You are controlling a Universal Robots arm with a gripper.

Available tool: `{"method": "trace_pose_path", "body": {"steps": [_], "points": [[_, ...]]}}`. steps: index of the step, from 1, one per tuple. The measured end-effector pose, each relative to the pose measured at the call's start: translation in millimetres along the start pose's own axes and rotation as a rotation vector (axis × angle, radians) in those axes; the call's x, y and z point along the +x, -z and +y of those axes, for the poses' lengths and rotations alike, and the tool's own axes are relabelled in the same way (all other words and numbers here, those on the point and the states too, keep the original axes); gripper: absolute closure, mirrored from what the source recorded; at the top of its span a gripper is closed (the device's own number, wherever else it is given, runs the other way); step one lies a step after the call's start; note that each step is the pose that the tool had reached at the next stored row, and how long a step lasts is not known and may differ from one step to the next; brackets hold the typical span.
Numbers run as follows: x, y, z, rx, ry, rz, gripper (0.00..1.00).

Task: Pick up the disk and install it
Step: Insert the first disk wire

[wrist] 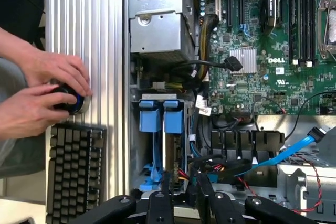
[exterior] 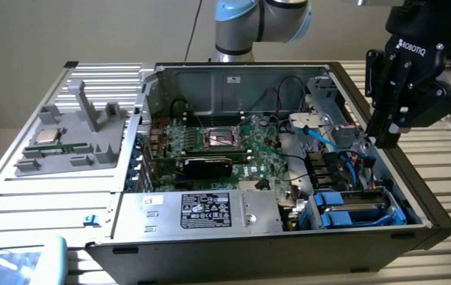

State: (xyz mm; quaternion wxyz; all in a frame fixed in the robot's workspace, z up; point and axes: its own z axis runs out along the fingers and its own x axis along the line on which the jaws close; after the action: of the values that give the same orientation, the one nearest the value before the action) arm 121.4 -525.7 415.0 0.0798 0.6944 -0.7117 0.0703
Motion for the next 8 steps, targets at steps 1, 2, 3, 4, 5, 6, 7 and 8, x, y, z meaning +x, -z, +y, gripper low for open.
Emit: {"method": "trace_pose_path", "body": {"steps": [1,2,3,4,5,6,7,8], "points": [[-0.2,-0.7,0.0,-0.0027,0.001,-0.0016,0.69],[-0.2,-1.1,0.1,-0.0047,0.001,-0.0052,0.69],[-0.4,-1.6,0.0,-0.007,0.001,-0.01,0.69],[-0.5,-2.1,0.0,-0.0094,0.001,-0.0149,0.69],[-0.6,-2.5,-0.1,-0.0128,0.002,-0.0212,0.69],[-0.4,-2.9,-0.1,-0.0174,0.003,-0.0288,0.69],[0.0,-3.3,-0.2,-0.0212,0.004,-0.0369,0.69],[0.5,-3.9,-0.4,-0.0249,0.005,-0.0446,0.69]]}}
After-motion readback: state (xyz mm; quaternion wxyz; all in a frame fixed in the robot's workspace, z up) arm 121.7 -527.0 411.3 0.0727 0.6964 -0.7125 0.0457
